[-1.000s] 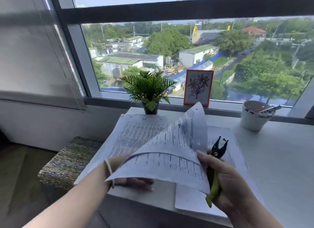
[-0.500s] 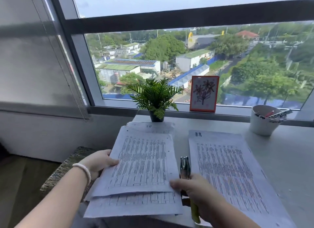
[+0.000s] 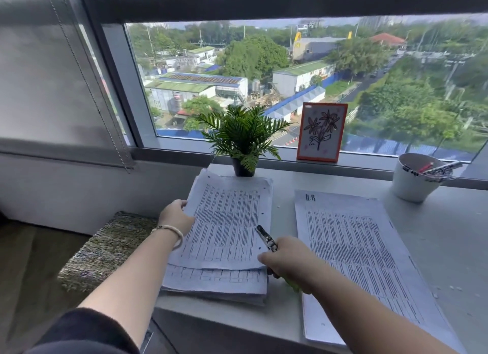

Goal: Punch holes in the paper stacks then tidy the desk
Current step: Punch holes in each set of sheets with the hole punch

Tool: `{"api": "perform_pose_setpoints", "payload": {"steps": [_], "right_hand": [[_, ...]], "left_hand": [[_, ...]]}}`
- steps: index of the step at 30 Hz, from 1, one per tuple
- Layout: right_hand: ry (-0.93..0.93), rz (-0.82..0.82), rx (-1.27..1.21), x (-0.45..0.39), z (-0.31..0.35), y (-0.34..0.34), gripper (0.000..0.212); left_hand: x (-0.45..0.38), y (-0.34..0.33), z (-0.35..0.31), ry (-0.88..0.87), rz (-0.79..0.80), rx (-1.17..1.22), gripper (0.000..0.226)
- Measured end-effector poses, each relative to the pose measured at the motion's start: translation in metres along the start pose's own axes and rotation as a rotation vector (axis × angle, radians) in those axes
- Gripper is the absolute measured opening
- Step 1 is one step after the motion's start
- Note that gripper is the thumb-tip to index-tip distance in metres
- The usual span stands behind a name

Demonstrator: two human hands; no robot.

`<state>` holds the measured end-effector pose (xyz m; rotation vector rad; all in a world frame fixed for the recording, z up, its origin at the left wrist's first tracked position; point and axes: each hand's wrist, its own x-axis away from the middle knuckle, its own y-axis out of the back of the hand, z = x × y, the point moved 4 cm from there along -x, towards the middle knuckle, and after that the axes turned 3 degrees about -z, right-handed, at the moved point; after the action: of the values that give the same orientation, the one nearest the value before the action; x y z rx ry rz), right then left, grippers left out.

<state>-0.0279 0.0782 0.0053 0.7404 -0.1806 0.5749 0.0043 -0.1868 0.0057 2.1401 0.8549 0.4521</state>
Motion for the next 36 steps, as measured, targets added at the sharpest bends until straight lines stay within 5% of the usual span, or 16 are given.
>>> {"api": "perform_pose_setpoints", "payload": {"steps": [12, 19, 21, 24, 30, 36], "right_hand": [[-0.011, 0.108, 0.256, -0.002, 0.006, 0.001, 0.013], [0.051, 0.011, -0.499, 0.035, 0.006, 0.082, 0.024], [0.030, -0.098, -0.544, 0.037, -0.009, 0.123, 0.023], [-0.073, -0.286, -0.314, 0.019, -0.051, 0.175, 0.019], [-0.339, -0.433, 0.132, -0.008, -0.145, 0.223, 0.014], [-0.415, -0.355, 0.276, -0.003, -0.170, 0.208, 0.023]], "left_hand": [[0.007, 0.000, 0.011, 0.074, -0.074, 0.091, 0.035], [0.009, -0.004, 0.010, 0.057, -0.013, 0.043, 0.045], [0.012, -0.003, 0.002, 0.041, -0.015, -0.082, 0.043], [0.015, -0.009, -0.025, -0.065, -0.101, -0.386, 0.060], [0.062, -0.076, -0.126, -0.391, 0.096, -0.140, 0.045], [0.091, -0.151, -0.149, -0.115, 0.395, -0.014, 0.024]]}}
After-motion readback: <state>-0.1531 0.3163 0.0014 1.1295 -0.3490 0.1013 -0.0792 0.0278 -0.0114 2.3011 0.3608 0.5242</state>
